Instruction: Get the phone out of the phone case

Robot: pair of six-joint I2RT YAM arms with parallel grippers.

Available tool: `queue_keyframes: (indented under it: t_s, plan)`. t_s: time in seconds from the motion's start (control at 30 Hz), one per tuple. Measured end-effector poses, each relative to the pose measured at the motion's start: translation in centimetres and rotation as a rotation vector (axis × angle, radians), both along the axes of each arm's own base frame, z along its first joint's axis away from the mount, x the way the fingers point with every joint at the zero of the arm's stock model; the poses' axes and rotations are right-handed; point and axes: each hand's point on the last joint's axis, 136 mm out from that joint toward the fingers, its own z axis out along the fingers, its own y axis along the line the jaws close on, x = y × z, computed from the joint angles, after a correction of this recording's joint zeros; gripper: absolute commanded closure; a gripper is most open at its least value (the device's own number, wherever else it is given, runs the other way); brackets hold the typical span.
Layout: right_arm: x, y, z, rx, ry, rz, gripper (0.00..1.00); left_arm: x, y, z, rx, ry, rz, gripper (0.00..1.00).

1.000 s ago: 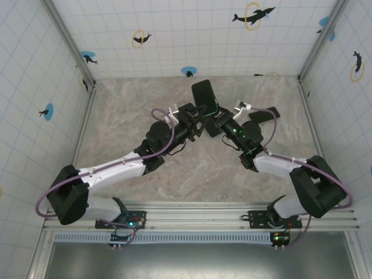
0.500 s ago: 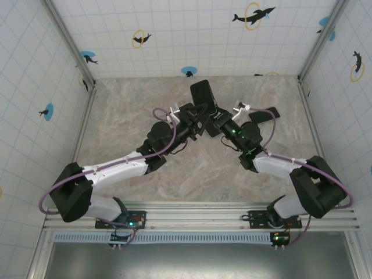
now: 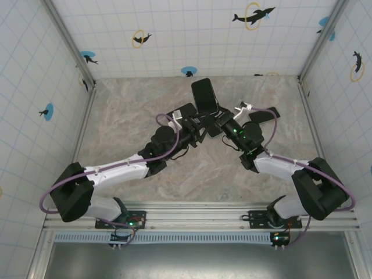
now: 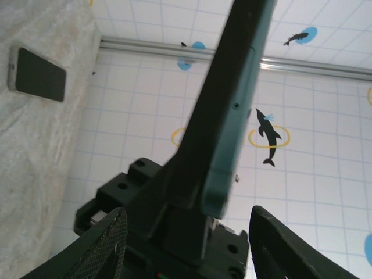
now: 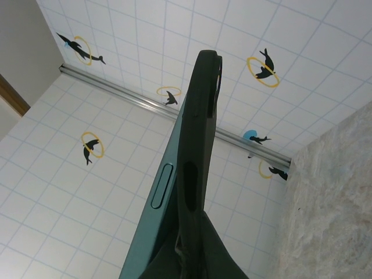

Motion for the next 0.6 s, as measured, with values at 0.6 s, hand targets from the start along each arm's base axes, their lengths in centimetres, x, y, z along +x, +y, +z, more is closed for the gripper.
queue_keyframes:
  t_s: [0.6]
  plan:
    - [-0.4,0.3,-0.5,-0.025,-0.007,0.017,0.98,0.0,-0.1,1.0,-0.013,-0.019,-0.004,0.60]
